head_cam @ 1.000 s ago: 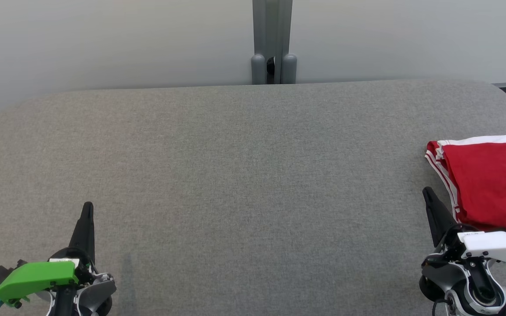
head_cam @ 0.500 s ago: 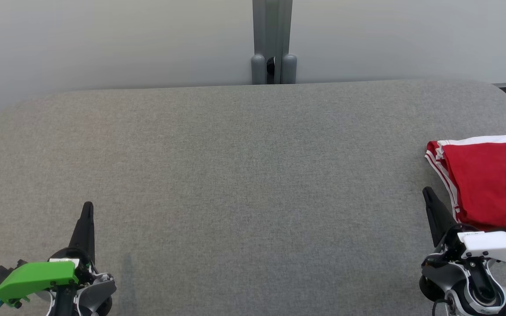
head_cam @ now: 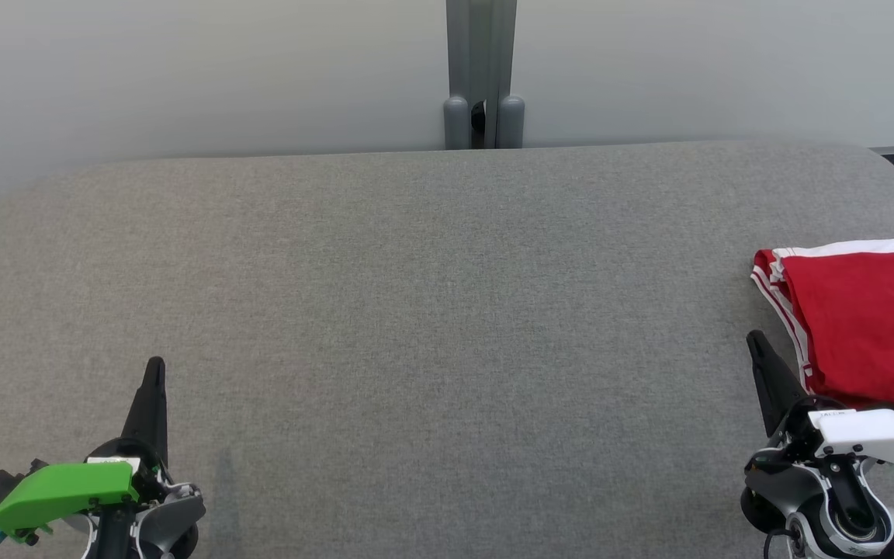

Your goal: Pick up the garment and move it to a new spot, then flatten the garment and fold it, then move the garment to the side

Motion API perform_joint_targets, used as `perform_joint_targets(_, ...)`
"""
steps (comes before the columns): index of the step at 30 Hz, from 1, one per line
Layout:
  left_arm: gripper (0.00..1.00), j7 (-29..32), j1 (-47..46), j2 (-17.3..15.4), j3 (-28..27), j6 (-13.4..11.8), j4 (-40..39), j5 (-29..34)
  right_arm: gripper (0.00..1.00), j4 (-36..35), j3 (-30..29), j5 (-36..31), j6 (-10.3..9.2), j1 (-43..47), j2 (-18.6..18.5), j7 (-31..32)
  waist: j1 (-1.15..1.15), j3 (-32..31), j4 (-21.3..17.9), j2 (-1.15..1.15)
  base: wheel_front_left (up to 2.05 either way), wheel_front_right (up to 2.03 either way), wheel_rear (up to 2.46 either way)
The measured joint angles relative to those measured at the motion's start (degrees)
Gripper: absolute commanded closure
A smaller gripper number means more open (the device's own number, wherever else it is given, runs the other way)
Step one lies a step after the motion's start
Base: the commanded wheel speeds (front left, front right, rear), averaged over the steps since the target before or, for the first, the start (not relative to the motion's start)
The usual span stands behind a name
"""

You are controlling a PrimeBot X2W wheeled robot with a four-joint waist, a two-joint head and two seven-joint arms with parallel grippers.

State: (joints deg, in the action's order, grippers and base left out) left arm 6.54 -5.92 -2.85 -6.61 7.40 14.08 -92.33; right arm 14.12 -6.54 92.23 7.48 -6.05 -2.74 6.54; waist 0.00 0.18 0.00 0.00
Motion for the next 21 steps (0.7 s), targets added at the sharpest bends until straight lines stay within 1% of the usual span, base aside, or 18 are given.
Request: perform_joint_targets(21, 1.0, 0.0, 0.0, 0.0, 0.0, 0.0, 0.0, 0.0, 1.0, 0.0, 0.0, 0.0, 0.0, 0.0, 0.0, 0.0, 0.0, 0.0, 0.0, 0.0, 0.0, 0.0, 0.0)
